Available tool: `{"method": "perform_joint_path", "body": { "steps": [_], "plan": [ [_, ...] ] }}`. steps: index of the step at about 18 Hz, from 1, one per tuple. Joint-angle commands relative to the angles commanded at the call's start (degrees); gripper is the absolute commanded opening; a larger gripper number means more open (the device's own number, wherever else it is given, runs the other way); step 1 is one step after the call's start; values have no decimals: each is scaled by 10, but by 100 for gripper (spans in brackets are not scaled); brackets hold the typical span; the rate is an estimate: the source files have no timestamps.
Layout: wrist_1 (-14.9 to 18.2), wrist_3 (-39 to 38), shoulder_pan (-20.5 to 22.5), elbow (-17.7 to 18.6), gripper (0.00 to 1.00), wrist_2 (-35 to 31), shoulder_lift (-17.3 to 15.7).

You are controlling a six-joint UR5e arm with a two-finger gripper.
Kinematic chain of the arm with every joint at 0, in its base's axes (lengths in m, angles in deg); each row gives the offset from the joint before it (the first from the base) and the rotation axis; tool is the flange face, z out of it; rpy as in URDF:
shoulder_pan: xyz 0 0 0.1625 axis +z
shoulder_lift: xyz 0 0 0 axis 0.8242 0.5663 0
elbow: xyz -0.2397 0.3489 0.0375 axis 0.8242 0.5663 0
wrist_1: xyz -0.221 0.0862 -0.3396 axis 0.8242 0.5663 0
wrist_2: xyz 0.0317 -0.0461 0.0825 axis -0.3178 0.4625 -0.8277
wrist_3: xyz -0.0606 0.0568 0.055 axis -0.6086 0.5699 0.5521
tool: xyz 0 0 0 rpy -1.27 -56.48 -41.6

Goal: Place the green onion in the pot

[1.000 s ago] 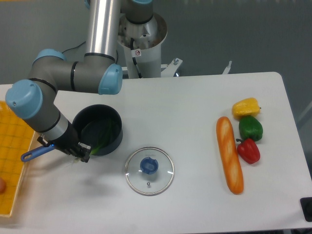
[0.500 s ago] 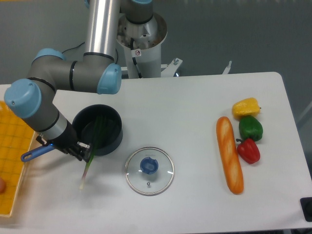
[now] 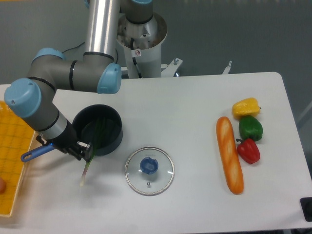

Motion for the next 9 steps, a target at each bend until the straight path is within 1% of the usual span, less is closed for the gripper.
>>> {"method": "perform_joint_path", "body": {
  "steps": [1,2,3,4,9],
  "plan": [
    [0,6,3,1,59,1,-9],
    [-1,28,7,4,91,1,-18],
    [1,59,13,5,100,1,-23],
    [3,85,19,7,100,4,-32],
    [6,103,48,10,100,7,-53]
  ]
}}
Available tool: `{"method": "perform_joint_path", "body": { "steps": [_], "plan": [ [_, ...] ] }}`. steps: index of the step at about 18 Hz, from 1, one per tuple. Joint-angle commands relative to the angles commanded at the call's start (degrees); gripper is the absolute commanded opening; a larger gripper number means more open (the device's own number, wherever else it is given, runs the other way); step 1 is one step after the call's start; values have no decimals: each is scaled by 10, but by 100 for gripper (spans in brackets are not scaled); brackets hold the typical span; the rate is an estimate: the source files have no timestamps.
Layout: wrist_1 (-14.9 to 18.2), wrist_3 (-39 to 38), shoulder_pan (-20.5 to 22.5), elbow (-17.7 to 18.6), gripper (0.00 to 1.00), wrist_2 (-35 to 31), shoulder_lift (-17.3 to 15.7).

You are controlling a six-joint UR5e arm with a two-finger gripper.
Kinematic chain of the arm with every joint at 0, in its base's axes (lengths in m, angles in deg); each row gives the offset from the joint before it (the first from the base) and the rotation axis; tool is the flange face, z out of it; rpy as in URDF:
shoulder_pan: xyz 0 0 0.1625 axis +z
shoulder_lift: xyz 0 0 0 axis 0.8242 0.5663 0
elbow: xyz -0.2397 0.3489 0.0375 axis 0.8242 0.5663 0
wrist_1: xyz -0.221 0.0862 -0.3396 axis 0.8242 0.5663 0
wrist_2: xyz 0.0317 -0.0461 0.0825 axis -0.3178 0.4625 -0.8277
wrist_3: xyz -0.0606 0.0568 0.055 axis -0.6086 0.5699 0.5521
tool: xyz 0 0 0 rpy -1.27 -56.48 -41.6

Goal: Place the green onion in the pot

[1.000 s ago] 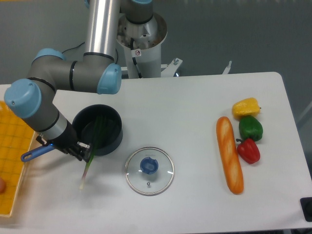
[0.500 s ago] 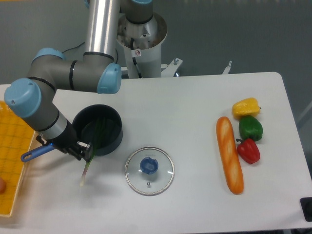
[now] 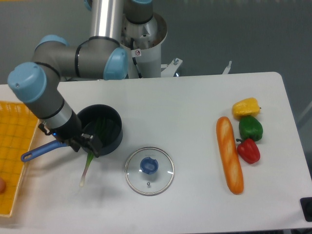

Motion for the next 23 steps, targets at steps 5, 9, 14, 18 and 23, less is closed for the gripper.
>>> {"method": "perform_joint_path", "body": {
  "steps": [5,9,14,18,23],
  "plan": [
    [1,94,54,26,100,23,-31],
    [37,204,124,26,100,42,-44],
    [111,280,198,24,100,105,-53],
    [129,393,216,18,100,111,-51],
    [133,508,267,6,100,118,-53]
  ]
}}
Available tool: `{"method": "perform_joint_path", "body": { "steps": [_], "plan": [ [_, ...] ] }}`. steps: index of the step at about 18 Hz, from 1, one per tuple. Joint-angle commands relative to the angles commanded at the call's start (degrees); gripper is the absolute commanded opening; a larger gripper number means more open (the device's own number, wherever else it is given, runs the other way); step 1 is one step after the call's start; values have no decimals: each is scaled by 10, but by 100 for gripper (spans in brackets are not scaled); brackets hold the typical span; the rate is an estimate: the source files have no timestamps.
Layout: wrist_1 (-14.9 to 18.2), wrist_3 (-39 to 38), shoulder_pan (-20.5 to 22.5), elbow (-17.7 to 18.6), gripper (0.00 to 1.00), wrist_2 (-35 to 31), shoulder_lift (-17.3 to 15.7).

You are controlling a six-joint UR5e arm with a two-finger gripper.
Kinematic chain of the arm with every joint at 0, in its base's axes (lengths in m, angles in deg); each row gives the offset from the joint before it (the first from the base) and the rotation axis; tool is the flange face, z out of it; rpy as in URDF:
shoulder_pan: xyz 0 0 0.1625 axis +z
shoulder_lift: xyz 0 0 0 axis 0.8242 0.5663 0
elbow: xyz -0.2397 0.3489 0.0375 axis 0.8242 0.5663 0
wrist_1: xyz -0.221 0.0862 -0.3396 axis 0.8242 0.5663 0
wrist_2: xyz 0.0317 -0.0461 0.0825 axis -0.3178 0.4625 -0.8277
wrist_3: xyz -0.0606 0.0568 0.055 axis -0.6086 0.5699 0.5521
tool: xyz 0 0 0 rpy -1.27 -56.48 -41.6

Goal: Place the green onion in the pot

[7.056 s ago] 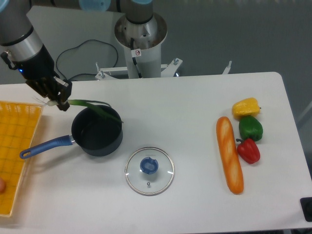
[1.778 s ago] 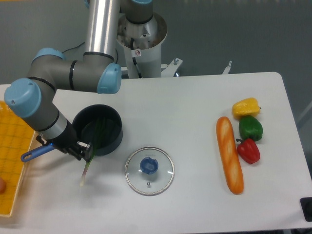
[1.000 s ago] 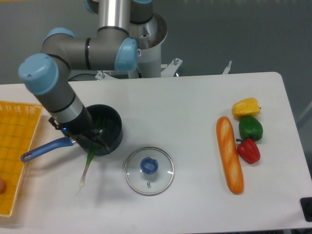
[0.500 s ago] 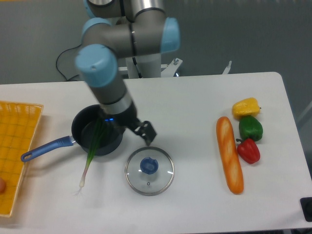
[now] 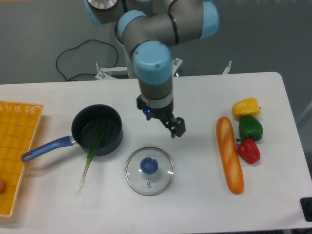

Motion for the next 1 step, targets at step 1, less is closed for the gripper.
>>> {"method": "perform_joint_path", "body": {
  "steps": [1],
  "plan": [
    [-1,1,4,0,100,-1,-1]
  ]
}}
